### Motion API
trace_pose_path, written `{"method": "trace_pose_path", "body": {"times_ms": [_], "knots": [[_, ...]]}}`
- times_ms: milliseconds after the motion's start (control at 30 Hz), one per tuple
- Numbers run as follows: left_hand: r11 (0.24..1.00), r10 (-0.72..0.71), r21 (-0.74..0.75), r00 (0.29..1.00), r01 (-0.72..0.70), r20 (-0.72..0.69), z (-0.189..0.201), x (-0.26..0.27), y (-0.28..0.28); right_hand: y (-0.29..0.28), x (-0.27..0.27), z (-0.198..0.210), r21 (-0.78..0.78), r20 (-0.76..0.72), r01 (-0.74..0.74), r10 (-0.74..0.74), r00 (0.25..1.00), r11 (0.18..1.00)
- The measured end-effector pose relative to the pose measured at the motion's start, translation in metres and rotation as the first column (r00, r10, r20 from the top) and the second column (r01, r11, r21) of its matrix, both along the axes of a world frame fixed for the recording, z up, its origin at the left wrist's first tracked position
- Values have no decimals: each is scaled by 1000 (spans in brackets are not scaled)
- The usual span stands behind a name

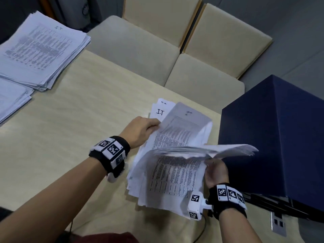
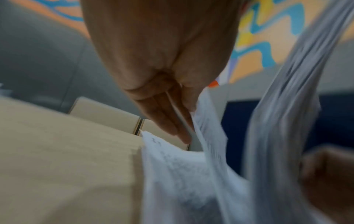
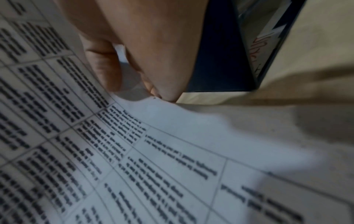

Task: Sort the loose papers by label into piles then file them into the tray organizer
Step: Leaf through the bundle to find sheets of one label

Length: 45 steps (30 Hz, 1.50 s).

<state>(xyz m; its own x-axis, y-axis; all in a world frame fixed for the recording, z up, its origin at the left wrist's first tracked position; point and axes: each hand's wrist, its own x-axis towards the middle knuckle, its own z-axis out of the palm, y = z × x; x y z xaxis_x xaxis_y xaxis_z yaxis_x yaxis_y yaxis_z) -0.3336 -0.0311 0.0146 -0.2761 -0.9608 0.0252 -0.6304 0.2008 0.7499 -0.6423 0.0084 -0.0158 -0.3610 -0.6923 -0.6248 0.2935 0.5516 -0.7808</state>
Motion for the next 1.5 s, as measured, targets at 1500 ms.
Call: {"method": "trace_pose_path", "body": {"times_ms": [1500], "knots": [[888, 296, 219, 867, -404, 401, -37, -16, -22, 1, -10, -8, -127, -3, -81, 81, 997, 989]]}}
